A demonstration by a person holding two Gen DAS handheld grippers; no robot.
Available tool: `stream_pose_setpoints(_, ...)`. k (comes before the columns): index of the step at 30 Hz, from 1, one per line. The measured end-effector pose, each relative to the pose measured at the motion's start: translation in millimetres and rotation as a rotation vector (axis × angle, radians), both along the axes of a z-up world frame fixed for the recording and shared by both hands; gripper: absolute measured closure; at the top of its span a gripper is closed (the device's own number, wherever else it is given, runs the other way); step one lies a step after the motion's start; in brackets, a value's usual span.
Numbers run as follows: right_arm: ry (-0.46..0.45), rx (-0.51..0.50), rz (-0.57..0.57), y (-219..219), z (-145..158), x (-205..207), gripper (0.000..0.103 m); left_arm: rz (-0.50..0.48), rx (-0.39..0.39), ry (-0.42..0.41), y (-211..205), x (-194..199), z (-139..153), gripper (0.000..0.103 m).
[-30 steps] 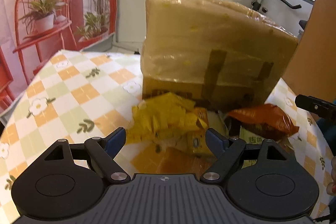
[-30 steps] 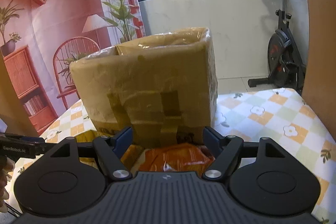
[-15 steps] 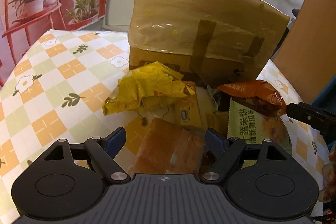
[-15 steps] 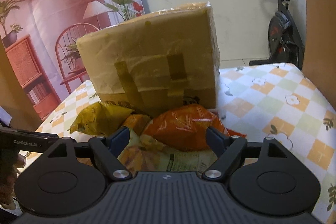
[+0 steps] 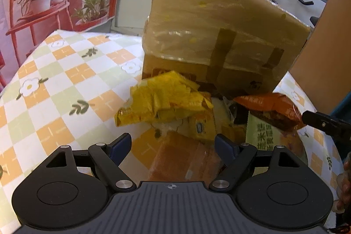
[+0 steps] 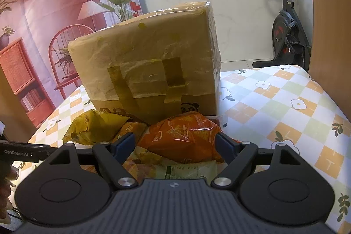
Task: Organize snacks
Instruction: 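Grasp the yellow bag with the left tool while the right tool grasps the orange triangle-print bag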
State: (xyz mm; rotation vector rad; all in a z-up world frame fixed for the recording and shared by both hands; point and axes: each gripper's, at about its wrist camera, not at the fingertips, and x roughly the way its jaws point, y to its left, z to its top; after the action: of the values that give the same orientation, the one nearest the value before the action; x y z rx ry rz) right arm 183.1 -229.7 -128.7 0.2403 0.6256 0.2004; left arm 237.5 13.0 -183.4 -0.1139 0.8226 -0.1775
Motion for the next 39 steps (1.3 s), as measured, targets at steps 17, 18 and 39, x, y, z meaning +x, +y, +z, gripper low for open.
stream_pose_setpoints(17, 0.071, -0.005, 0.019, -7.7, -11.9, 64.6, 0.018, 0.024, -0.081, -0.009, 14.1, 78.2, 0.8, 0.018)
stream_pose_setpoints(18, 0.078, -0.005, 0.022, -7.1, -13.3, 68.2, 0.018, 0.023, -0.088, -0.001, 14.3, 82.5, -1.7, 0.018)
stream_pose_setpoints(39, 0.161, 0.041, 0.040, -8.4, -41.0, 85.5, 0.012, -0.014, -0.071, 0.108, 6.6, 99.7, -39.3, 0.015)
